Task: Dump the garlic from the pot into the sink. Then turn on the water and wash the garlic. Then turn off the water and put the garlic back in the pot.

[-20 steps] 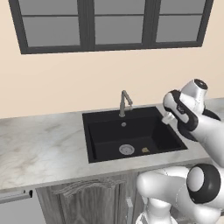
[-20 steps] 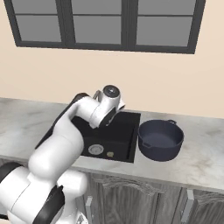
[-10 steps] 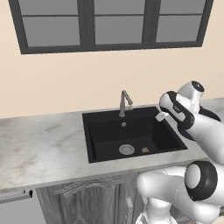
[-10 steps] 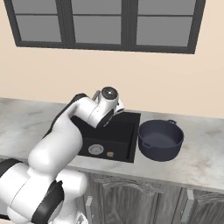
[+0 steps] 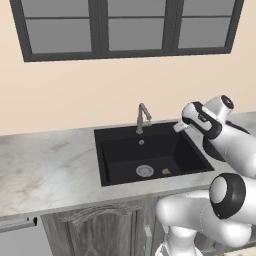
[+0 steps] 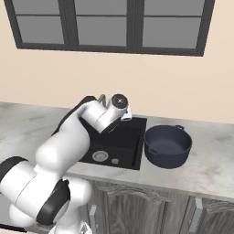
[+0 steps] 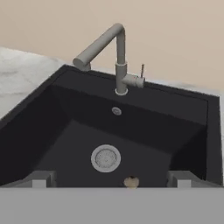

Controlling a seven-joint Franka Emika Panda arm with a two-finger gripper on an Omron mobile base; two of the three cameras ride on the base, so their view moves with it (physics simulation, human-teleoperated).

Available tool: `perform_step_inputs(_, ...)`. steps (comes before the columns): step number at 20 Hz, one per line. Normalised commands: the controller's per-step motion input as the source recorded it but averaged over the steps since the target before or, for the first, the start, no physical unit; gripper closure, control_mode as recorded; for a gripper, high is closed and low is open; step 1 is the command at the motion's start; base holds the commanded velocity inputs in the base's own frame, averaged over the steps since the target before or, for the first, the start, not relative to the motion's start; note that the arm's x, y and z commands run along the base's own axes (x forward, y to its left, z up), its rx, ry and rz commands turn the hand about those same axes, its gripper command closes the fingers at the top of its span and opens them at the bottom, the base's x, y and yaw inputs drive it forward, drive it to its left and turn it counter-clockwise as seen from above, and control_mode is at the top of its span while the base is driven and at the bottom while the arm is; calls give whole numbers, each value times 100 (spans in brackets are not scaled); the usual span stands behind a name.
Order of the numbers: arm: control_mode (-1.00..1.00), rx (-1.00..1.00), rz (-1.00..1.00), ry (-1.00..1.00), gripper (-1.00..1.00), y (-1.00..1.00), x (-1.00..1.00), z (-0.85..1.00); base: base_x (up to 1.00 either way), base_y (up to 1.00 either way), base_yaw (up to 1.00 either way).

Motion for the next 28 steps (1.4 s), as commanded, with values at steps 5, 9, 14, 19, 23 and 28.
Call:
perform_step_inputs(5, -100, 17, -17, 0, -100, 0, 22, 0, 0, 0, 0)
perform_step_inputs(9, -100, 13, -14, 0, -100, 13, 17, -1, 0, 0, 0)
perform_step_inputs(14, -100, 14, -9, 0, -100, 13, 12, 0, 0, 0, 0)
perform_step_inputs(19, -100, 14, -6, 0, -100, 2, 16, -1, 0, 0, 0)
perform_step_inputs(23, -100, 10, -5, 0, -100, 3, 17, -5, 0, 0, 0)
perform_step_inputs(28, -100, 3, -1, 0, -100, 19, 22, -10, 0, 0, 0)
